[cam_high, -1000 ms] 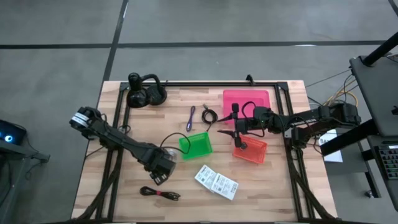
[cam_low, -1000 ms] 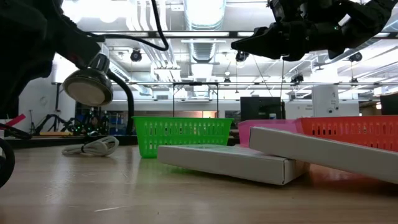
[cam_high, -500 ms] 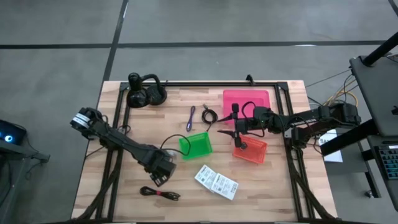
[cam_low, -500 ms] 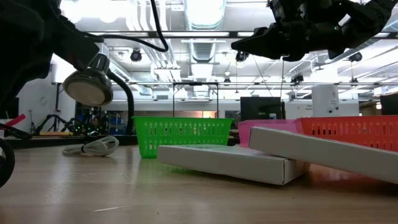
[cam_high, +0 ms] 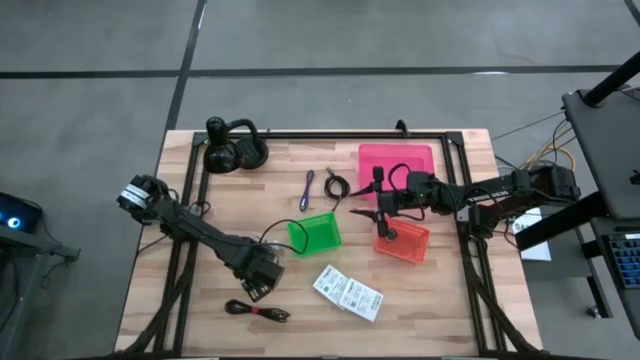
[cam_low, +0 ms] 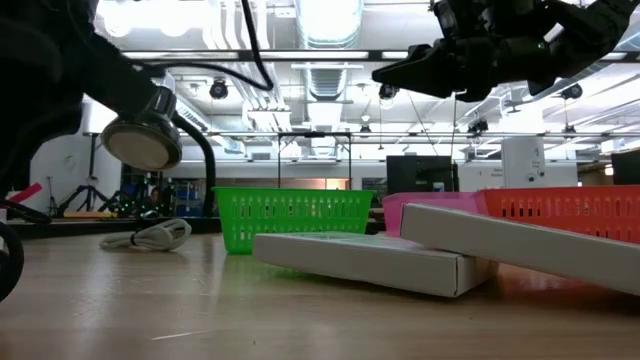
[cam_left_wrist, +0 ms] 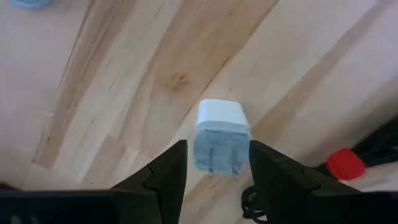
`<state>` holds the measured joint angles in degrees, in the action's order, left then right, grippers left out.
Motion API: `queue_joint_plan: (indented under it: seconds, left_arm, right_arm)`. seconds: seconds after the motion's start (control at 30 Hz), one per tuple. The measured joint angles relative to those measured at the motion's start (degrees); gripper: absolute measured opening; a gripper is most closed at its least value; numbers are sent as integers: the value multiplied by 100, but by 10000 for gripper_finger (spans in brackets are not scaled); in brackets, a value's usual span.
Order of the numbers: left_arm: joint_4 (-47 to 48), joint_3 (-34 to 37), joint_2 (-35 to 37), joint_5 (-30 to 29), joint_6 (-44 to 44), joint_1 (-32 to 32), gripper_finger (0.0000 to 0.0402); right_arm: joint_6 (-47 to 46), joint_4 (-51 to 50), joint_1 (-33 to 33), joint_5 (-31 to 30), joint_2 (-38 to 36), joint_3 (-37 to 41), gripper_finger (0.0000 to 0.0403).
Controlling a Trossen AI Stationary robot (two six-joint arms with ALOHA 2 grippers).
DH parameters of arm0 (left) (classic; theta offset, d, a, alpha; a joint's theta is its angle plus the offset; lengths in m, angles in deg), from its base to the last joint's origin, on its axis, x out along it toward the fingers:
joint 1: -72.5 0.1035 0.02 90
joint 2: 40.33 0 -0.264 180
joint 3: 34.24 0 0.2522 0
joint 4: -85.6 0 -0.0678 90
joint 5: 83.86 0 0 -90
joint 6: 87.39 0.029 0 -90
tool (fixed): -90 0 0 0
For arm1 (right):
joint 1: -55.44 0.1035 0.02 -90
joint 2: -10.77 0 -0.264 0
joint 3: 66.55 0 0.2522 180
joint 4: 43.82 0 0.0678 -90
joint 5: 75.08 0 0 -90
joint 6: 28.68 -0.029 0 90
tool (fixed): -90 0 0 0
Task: Pick and place items into bin
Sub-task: Put the white charger adapter into the orange bin
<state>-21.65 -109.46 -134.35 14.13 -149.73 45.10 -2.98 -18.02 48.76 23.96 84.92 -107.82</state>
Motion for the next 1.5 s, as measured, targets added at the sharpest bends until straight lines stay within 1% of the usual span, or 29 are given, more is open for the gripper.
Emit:
queue_joint_plan:
  seconds: [0.23,0.47,0.6,0.8,1.0,1.5]
  left_arm:
    - [-38,16,-312,53,174,-4,157]
    - [-43,9,-284,82,176,-7,157]
    - [-4,9,-257,242,276,-37,157]
    - [-7,9,-257,250,323,-57,157]
    - [9,9,-255,497,414,-55,157]
    - [8,261,-248,539,435,-48,158]
  right_arm:
    - [-1,-15,0,0,0,0,187]
    - [-1,-20,0,0,0,0,187]
    - [-1,-25,0,0,0,0,187]
    - [-1,-31,1,0,0,0,187]
    - [-1,-31,0,0,0,0,187]
    - [1,-34,1,0,0,0,187]
